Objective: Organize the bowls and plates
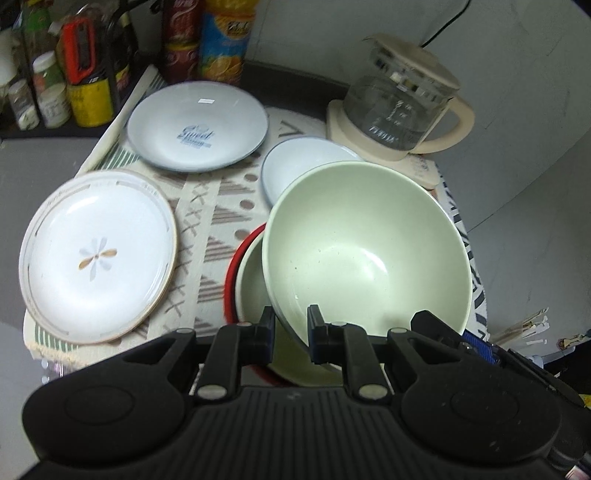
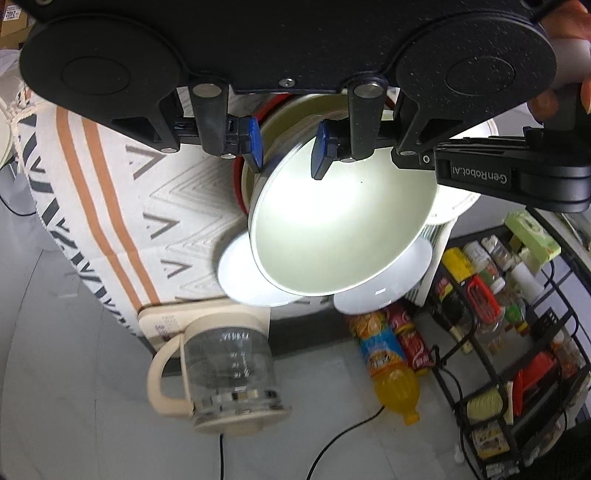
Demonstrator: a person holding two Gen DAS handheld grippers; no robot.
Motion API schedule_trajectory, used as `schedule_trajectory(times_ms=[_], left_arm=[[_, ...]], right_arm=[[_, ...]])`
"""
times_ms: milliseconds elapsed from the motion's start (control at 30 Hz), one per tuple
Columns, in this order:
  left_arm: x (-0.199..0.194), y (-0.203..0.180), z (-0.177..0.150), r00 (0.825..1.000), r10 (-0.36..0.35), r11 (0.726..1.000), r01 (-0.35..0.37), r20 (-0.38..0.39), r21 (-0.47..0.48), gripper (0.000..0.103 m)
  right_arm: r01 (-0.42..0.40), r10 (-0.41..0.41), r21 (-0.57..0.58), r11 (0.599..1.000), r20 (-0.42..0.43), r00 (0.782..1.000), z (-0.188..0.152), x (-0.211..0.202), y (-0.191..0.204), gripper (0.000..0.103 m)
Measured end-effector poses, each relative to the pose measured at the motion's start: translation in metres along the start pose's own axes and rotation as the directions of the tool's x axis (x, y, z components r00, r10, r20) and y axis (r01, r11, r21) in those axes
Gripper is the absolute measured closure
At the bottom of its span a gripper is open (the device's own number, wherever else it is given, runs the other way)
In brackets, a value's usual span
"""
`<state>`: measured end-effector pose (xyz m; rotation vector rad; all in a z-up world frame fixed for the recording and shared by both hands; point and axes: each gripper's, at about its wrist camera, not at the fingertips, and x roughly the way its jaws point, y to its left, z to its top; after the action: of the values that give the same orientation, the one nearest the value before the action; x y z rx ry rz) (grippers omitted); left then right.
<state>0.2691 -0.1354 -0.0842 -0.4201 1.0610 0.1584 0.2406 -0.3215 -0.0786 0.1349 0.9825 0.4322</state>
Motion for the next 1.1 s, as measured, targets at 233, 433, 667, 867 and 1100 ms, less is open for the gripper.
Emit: schedule_trajectory(times_ms=[233, 433, 667, 867, 1100], left_arm=[[0.013, 0.009, -0.005, 0.999, 0.015, 0.999, -0.017, -0.047, -0.031, 0.088], [0.019, 0.008, -0.005, 0.998, 0.032, 0.999, -0.033, -0.048, -0.031, 0.085], [0.015, 0.009, -0.001, 0.998, 0.053, 0.998, -0.054, -0.031, -0.027, 0.081], [0.002, 0.012, 0.002, 0.996, 0.090, 0.995, -0.091, -0.004, -0.042, 0.059], [-0.017, 0.030, 0.001, 0.989, 0.147, 0.985, -0.146, 0.006, -0.094, 0.050]], right_arm=[[-0.013, 0.013, 0.006, 1.000, -0.033, 0.999, -0.004, 0.008, -0.003, 0.072], [-0.021, 0.020, -0.022, 1.000, -0.031, 0.999, -0.003, 0.007, -0.003, 0.069], [-0.036, 0.037, -0.040, 0.999, 0.015, 0.999, 0.003, -0.008, -0.002, 0.054], [-0.060, 0.063, -0.065, 0.996, 0.042, 0.997, 0.013, -0.013, 0.005, 0.036], [-0.144, 0.147, -0.057, 0.988, 0.063, 0.987, 0.025, -0.013, 0.021, 0.013]])
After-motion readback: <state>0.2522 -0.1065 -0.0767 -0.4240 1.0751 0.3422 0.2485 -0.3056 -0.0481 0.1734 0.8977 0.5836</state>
